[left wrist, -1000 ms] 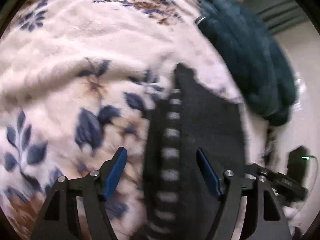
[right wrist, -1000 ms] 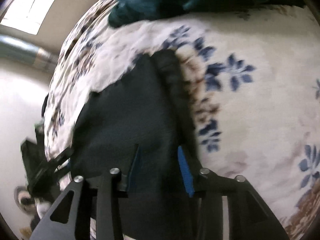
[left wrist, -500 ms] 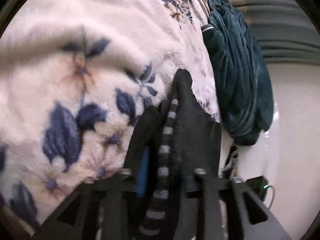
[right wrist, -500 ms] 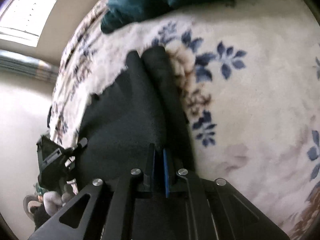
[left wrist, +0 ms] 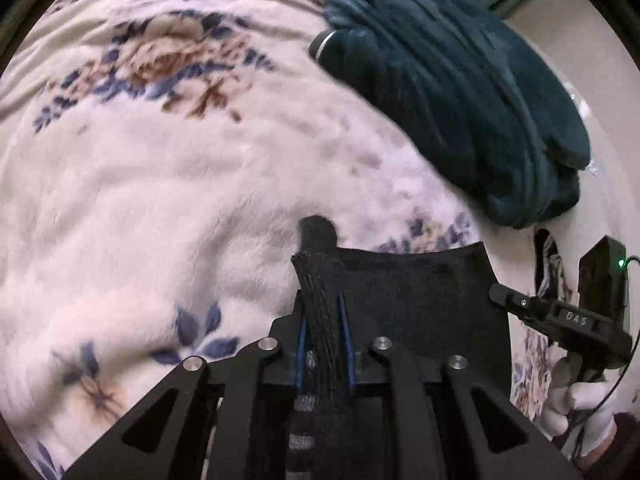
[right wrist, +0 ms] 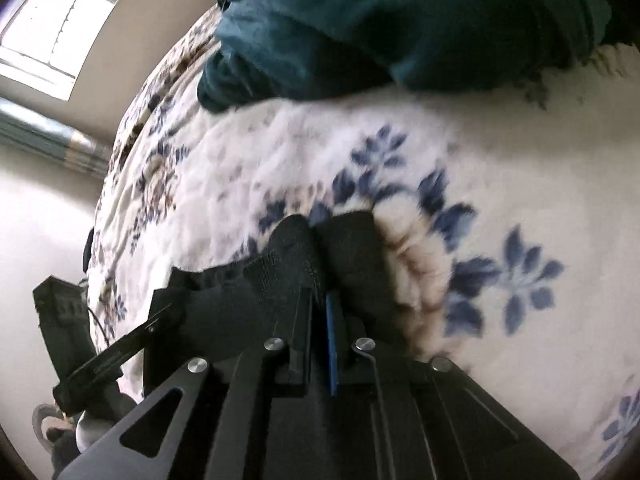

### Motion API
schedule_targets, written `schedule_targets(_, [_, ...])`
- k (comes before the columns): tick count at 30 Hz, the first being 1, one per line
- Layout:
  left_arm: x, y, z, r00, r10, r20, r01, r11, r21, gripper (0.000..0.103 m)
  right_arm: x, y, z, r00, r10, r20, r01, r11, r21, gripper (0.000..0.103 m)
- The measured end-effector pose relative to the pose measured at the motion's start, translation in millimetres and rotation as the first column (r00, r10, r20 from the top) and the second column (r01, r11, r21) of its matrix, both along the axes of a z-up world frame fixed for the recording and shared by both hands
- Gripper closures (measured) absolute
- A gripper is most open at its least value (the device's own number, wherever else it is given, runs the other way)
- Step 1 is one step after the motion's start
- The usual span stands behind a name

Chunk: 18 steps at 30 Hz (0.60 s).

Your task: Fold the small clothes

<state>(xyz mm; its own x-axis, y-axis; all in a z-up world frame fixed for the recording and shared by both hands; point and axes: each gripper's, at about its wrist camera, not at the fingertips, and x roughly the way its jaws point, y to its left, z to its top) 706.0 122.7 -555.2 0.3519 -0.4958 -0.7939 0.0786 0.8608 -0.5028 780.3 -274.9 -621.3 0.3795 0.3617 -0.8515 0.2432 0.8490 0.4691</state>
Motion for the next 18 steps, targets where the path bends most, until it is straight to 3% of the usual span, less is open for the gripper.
schedule_targets(4, [16, 9, -16, 0.999, 0.030, -0.045, -0.032, 0.998, -0.049, 0.097, -11, -8, 5, 0.998, -0.048, 0.030, 0.049, 0.998, -0.043, 0.097])
schedule_targets(8, [22, -1, -37, 0.996, -0.012, -0.084, 0.013, 1.000, 0.014, 0.096, -8, -13, -11, 0.998, -0.058, -0.016, 0.057, 0.995, -0.085, 0.097])
schedule_targets(11, [23, 8, -33, 0.994, 0.012, -0.111, -0.015, 1.000, -0.025, 0.090, -5, -20, -22, 0.997, -0.039, -0.069, 0.036, 0.999, -0.035, 0.097])
schedule_targets(13, [15, 19, -17, 0.993, 0.052, -0.107, -0.056, 0.998, -0.027, 0.071, -7, -29, -18, 0.996, -0.020, -0.087, 0.022, 1.000, 0.014, 0.087])
schedule_targets(14, [4, 26, -3, 0.994, 0.073, -0.077, -0.076, 0.996, -0.039, 0.066, -10, -34, -13, 0.996, -0.008, -0.094, 0.010, 1.000, 0.022, 0.077])
schedule_targets(15, [-11, 32, 12, 0.994, 0.098, -0.048, -0.101, 0.992, -0.069, 0.055, -17, -40, -5, 0.995, 0.005, -0.099, -0.003, 1.000, 0.021, 0.060])
schedule_targets(16, [-25, 37, 22, 0.992, 0.119, -0.034, -0.122, 0.988, -0.096, 0.042, -25, -45, 1, 0.995, 0.017, -0.100, -0.014, 0.999, 0.031, 0.051])
schedule_targets(17, [-45, 42, 34, 0.989, 0.145, -0.028, -0.147, 0.981, -0.128, 0.035, -35, -51, 7, 0.995, 0.036, -0.097, -0.030, 0.998, 0.063, 0.035])
schedule_targets(18, [-70, 47, 43, 0.984, 0.176, -0.038, -0.180, 0.968, -0.173, 0.026, -44, -55, 12, 0.993, 0.051, -0.104, -0.043, 0.996, 0.080, 0.028])
